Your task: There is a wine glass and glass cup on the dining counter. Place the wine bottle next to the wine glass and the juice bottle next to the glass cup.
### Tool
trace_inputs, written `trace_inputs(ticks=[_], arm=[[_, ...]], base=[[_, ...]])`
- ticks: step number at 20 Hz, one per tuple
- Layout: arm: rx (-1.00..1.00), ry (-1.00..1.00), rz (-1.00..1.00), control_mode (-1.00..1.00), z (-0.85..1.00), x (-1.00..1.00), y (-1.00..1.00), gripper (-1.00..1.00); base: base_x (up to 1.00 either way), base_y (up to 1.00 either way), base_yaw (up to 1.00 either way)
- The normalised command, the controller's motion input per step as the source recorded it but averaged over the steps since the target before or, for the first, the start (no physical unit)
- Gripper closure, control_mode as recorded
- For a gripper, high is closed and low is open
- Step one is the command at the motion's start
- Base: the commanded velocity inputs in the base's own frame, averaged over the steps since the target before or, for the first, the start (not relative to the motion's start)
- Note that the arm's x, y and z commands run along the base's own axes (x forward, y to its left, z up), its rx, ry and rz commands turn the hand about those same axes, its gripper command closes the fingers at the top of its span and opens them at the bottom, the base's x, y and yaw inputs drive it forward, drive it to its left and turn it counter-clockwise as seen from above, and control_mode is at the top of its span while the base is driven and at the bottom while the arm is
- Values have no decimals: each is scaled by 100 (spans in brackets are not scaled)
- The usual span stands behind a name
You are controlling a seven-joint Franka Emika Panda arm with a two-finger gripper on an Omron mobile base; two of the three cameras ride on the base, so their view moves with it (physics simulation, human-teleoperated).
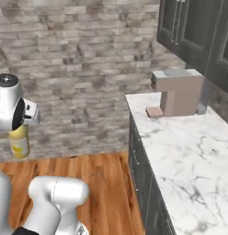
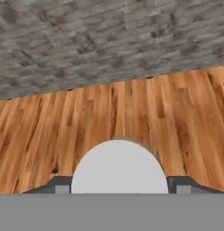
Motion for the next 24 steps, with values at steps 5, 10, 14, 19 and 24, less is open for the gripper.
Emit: trace_inputs(ticks=[5,10,14,19,24], arm=[[0,0,0,100,0,0,0,100],[0,0,0,100,0,0,0,100],[0,0,0,100,0,0,0,100],[0,0,0,100,0,0,0,100],[0,0,0,100,0,0,0,100]], base=[[-4,0,100],[-3,0,100],[7,-1,91],[73,-15,26],[85,-17,17]])
